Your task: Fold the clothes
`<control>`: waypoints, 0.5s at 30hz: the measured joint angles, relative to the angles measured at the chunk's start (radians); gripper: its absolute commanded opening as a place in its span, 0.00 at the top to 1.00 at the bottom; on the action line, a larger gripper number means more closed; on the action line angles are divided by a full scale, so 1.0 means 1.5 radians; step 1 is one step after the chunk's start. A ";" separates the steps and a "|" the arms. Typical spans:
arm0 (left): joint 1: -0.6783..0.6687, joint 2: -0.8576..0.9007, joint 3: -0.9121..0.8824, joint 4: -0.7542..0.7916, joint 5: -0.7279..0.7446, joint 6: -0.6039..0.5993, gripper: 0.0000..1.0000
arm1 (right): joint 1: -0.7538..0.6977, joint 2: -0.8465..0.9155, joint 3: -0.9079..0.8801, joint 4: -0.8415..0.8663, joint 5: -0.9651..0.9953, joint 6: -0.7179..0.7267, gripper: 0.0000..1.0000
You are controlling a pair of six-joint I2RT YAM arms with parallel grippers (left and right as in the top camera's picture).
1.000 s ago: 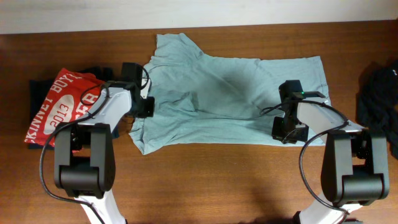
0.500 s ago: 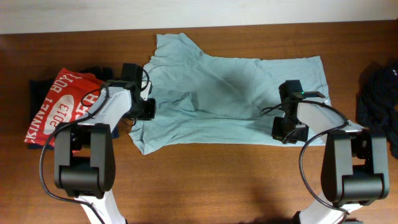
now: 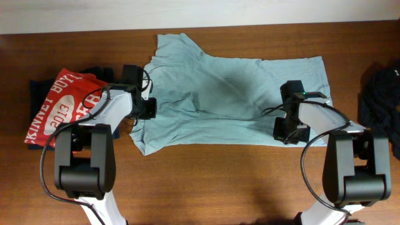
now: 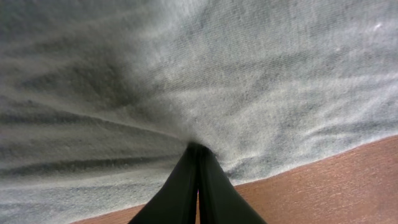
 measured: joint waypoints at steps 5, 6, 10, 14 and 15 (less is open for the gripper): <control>0.000 0.000 -0.001 0.001 0.000 0.000 0.99 | 0.000 0.000 0.000 0.000 0.000 0.000 0.94; 0.000 0.000 -0.001 0.001 0.000 0.000 0.99 | 0.000 0.000 0.000 0.000 0.000 0.000 0.94; 0.000 0.000 -0.001 0.004 0.000 0.000 1.00 | 0.000 0.000 0.000 0.000 0.000 0.000 0.94; 0.002 0.000 0.000 0.002 0.000 0.000 1.00 | 0.000 0.000 0.000 0.000 0.000 -0.001 0.94; 0.003 0.000 0.001 -0.003 0.000 0.000 0.99 | 0.000 0.000 0.000 0.000 0.000 -0.001 0.94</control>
